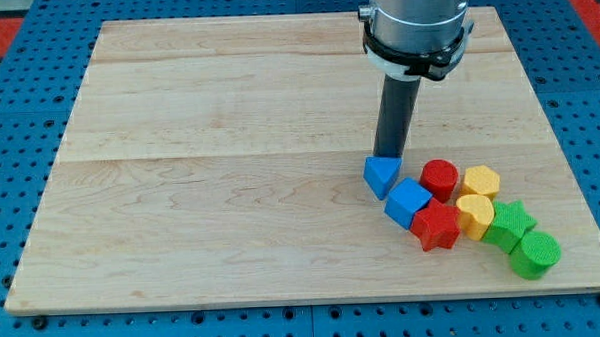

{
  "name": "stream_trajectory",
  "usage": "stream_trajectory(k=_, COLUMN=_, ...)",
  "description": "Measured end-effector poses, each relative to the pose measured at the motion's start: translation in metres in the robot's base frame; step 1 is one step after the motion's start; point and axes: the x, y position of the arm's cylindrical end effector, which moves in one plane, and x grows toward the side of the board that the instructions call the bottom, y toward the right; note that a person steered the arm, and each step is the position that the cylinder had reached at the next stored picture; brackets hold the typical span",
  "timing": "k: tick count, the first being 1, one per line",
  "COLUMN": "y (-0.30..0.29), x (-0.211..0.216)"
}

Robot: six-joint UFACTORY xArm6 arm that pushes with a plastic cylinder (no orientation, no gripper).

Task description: Push the group of blocks towards left

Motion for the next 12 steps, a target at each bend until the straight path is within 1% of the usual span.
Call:
stream_trajectory(k=3, y=-0.004, x=0.003)
stream_trajectory(k=4, y=-0.004, x=-0.012)
stream_trajectory(k=5, y=0.017, x=-0.023)
stream_trajectory(k=6, y=0.097, x=-0.053)
stream_trajectory(k=7, y=0.205, x=-0.038)
stream_trajectory(k=8, y=0.227, x=0.072)
stream_trajectory(k=9, y=0.196, x=0.156)
stream_trajectory(k=10, y=0.124, x=0.138)
stream_trajectory(k=11, y=0.099, x=0.091)
stream_trajectory(k=12, y=0.059, x=0.044)
